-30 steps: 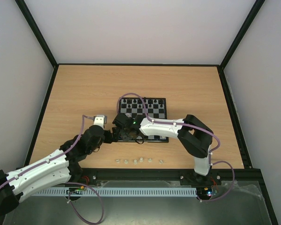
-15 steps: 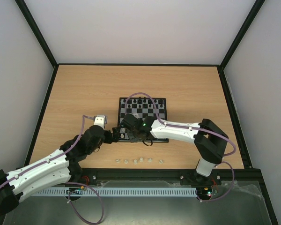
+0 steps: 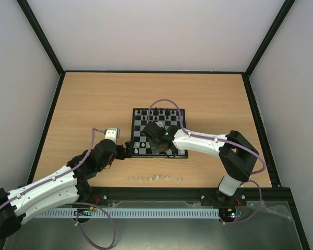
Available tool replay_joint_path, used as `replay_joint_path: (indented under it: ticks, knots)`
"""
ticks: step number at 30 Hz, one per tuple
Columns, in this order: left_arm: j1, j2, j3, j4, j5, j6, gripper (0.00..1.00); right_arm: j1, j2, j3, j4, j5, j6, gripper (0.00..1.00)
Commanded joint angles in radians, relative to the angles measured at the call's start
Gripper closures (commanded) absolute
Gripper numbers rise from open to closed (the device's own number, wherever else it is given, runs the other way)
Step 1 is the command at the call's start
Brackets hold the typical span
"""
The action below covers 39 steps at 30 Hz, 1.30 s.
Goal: Set up the chess pieces on the board
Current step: Place the chess piece on the chessboard.
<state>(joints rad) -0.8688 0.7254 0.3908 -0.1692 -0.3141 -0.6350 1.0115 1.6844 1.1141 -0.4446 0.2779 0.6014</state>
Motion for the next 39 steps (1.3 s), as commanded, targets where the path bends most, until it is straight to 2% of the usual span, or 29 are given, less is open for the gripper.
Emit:
replay_joint_path:
  ticks: [1, 18, 39]
  knots:
    - [0.005, 0.004, -0.01, 0.007, -0.002, 0.009, 0.01, -0.019, 0.026, 0.019, -0.016, 0.001, -0.028, 0.94]
    - [0.009, 0.006, -0.01, 0.005, -0.005, 0.008, 0.01, -0.047, 0.112, 0.077, 0.008, -0.034, -0.068, 0.93]
    - [0.013, 0.006, -0.009, 0.006, -0.003, 0.008, 0.01, -0.06, 0.119, 0.084, 0.024, -0.051, -0.075, 0.84]
